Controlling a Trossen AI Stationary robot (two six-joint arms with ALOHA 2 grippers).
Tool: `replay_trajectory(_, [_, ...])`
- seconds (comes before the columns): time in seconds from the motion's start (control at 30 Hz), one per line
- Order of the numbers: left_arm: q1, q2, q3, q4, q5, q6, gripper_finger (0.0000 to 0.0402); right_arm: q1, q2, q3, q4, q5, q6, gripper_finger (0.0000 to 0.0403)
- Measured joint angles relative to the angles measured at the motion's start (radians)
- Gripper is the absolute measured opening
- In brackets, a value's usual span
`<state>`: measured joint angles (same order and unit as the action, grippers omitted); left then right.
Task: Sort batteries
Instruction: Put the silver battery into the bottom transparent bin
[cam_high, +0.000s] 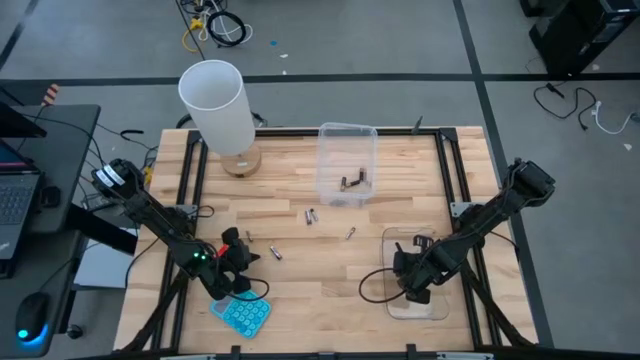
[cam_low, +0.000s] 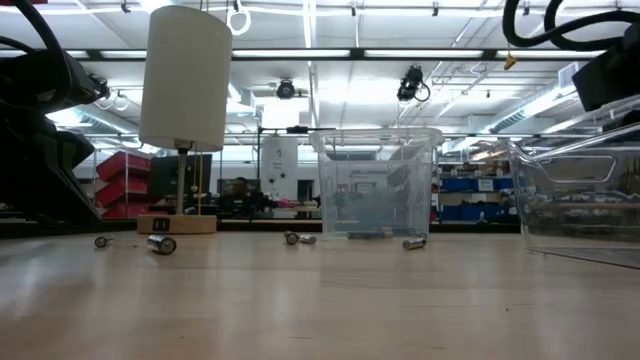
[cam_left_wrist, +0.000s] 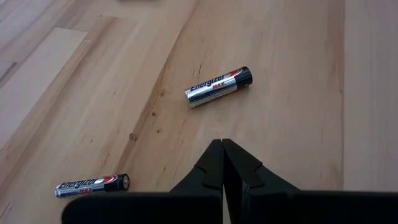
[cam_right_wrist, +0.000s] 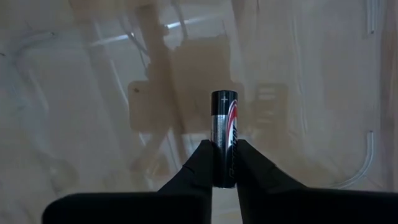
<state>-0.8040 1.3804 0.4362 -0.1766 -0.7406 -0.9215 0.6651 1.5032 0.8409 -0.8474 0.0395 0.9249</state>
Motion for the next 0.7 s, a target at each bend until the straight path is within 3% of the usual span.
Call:
replay_trajectory(0.53, [0.000,0.000,0.000,0.000,0.000,0.000,0.0000,0.000,0.000,0.000,0.000,-0.019,0.025,0.0082])
replay_trajectory(0.7, [0.000,0.000,0.000,0.001,0.000,0.000,0.0000,0.000,0.000,0.060,-0.049,-0.035,0.025,0.0083])
